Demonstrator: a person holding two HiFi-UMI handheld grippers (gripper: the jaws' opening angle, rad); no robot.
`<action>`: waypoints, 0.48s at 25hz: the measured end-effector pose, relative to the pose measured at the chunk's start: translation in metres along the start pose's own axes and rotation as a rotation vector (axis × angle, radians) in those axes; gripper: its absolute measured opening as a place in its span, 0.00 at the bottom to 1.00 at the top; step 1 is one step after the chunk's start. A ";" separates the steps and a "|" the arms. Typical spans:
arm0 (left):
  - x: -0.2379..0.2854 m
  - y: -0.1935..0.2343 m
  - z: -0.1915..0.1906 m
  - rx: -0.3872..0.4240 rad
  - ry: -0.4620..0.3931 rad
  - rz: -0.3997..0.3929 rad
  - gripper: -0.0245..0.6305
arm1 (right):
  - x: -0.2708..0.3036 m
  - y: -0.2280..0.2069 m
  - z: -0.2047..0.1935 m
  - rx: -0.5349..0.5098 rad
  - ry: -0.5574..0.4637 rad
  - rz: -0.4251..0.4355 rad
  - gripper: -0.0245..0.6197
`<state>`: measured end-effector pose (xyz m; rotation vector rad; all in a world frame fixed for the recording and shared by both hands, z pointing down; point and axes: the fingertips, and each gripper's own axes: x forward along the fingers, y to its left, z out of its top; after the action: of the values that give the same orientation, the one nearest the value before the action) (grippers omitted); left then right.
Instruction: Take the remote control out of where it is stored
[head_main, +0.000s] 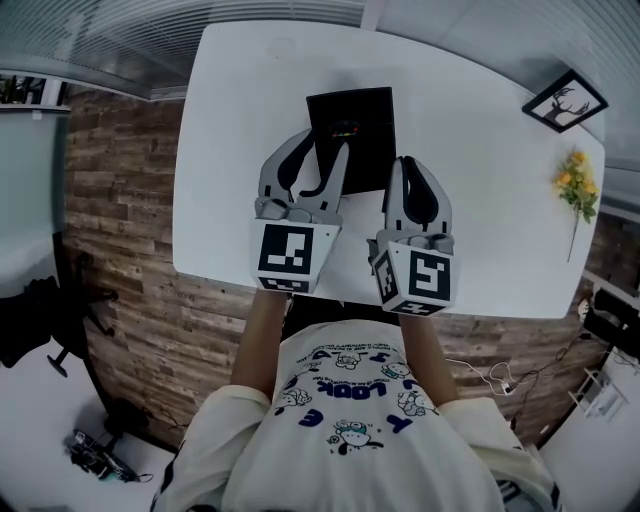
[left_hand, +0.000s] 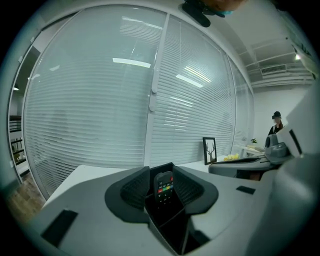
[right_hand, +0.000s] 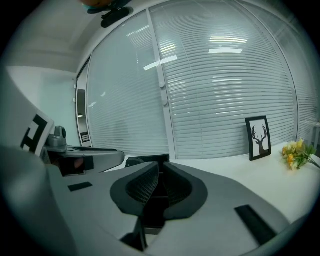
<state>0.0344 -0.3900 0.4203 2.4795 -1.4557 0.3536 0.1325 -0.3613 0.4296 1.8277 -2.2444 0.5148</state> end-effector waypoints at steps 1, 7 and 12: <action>0.003 0.000 -0.002 0.004 0.011 -0.005 0.27 | 0.001 0.001 -0.002 0.001 0.006 0.004 0.11; 0.021 -0.001 -0.019 0.063 0.104 -0.050 0.34 | 0.006 0.002 -0.014 0.005 0.034 0.021 0.11; 0.033 -0.003 -0.029 0.139 0.180 -0.083 0.36 | 0.009 -0.001 -0.019 0.004 0.041 0.023 0.11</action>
<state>0.0498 -0.4061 0.4582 2.5295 -1.2929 0.6636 0.1299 -0.3621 0.4504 1.7785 -2.2412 0.5561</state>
